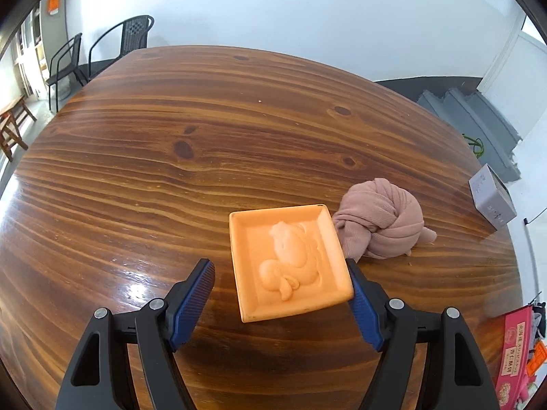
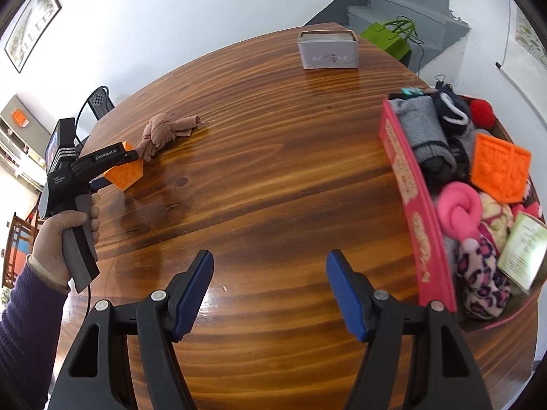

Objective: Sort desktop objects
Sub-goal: 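Grasp the orange duck-relief cube with the left tool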

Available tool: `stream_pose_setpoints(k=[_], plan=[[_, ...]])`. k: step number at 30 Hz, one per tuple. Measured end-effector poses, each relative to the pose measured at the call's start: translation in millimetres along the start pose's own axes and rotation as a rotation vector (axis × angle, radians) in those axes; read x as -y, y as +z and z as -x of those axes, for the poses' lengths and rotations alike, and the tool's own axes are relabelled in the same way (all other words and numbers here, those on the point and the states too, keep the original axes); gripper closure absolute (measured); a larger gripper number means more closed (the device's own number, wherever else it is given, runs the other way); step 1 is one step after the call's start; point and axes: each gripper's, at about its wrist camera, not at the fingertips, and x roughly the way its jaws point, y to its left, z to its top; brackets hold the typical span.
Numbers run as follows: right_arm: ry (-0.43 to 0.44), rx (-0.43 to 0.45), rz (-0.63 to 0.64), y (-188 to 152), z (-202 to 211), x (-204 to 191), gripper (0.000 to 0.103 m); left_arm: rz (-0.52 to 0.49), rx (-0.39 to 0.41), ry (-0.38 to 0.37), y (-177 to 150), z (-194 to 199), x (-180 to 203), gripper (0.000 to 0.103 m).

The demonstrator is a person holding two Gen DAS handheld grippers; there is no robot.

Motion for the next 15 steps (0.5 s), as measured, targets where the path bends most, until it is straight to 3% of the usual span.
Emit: stream_pose_setpoints(k=[15], plan=[[0.073, 0.029, 0.148, 54, -45, -85, 0.031, -0.021, -0.008, -0.090, -10, -1, -31, 0.026]])
